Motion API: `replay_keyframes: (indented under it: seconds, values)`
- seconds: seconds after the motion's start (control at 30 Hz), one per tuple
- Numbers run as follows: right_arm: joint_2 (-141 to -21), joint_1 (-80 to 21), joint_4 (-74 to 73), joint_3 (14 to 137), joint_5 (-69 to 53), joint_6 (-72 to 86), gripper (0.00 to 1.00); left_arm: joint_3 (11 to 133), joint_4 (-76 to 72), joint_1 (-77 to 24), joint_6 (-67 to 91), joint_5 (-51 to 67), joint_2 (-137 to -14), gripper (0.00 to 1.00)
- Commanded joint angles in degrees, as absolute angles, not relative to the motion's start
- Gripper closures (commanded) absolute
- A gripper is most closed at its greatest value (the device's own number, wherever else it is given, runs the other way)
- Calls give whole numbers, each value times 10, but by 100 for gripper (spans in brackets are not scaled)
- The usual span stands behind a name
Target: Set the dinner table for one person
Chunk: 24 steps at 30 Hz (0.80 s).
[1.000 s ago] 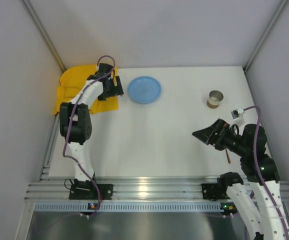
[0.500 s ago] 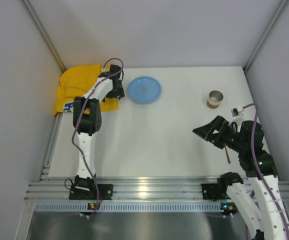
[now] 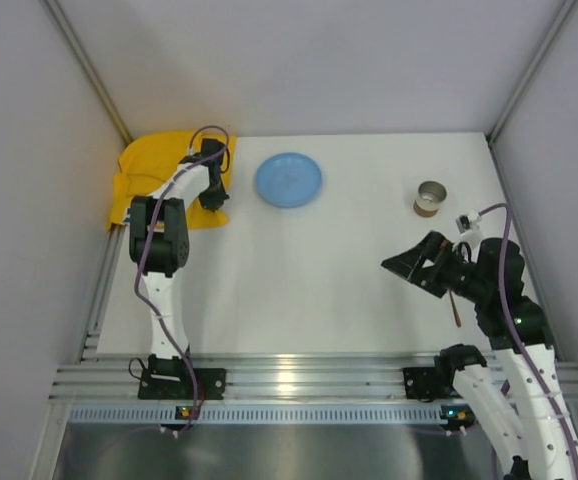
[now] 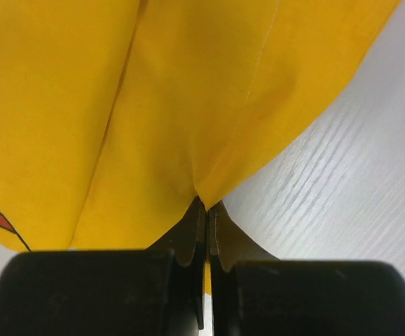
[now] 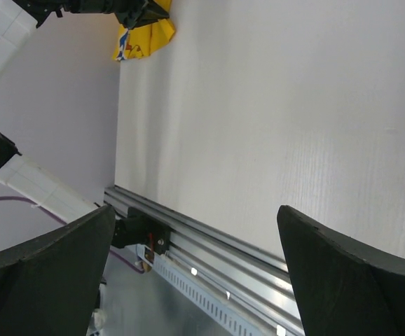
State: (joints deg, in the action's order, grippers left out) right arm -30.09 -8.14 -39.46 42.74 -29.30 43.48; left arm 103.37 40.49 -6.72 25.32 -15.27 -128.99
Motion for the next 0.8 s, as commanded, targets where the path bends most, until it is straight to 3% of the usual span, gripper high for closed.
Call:
replay_keyframes:
  seconds: [0.0, 0.3, 0.4, 0.6, 0.77]
  values:
    - [-315, -84, -372, 436, -333, 421, 0, 958, 468, -56, 241, -162, -1260, 100]
    - [-278, -84, -429, 438, -347, 390, 0, 733, 474, -81, 230, -150, -1042, 100]
    - [-258, -85, -448, 432, -344, 385, 0, 667, 475, -145, 244, -137, -985, 100]
    - [-228, -84, -476, 421, -338, 381, 0, 653, 508, -308, 330, -120, -961, 100]
    - [-226, -84, -498, 431, -323, 373, 0, 705, 531, -432, 383, -114, -1018, 100]
